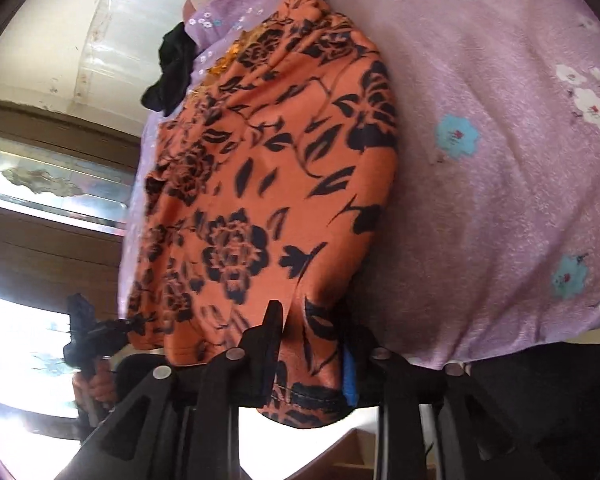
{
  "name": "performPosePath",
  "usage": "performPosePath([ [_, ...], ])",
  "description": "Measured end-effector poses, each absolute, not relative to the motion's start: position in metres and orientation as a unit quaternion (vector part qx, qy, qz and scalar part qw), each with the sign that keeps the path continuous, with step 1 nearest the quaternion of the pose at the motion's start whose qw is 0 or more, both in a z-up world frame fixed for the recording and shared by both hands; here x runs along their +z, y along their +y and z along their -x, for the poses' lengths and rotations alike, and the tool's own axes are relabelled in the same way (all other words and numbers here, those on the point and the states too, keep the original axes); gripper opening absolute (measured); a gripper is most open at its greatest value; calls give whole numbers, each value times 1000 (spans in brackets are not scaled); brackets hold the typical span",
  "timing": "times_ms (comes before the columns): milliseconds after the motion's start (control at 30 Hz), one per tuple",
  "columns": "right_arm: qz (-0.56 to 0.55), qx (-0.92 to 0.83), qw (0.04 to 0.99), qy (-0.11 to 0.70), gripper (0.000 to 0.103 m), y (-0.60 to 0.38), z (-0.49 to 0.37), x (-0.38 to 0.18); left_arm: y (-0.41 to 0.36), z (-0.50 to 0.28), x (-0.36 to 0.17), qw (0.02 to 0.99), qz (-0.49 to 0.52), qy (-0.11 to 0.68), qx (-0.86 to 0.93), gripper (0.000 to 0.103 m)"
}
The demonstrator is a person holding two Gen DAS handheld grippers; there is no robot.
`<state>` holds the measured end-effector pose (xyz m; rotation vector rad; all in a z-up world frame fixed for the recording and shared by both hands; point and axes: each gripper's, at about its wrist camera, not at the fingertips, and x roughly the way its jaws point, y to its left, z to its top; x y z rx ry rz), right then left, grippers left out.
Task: Fold small clothes
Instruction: 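Grasp the dress side with the left tool while the right tool grips the hem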
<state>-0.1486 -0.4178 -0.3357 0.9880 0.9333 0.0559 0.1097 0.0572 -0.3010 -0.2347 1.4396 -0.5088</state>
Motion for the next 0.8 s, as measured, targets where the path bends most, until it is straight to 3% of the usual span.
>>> performPosePath([
  [267,-490,85,807,319,9,-467,104,-260,59,-154,-221,721,169,603,-297,8],
  [467,-515,34,826,227,9,-543,11,-230,19,-262,-180,742,187,576,-288,7],
  [633,-578,-6,797,176,12,-594,-65,-282,-35,-360,-219,770,194,559,-238,10],
  [800,-665,-27,720,197,17,-629,-94,-368,-64,-397,-291,775,241,547,-202,11],
])
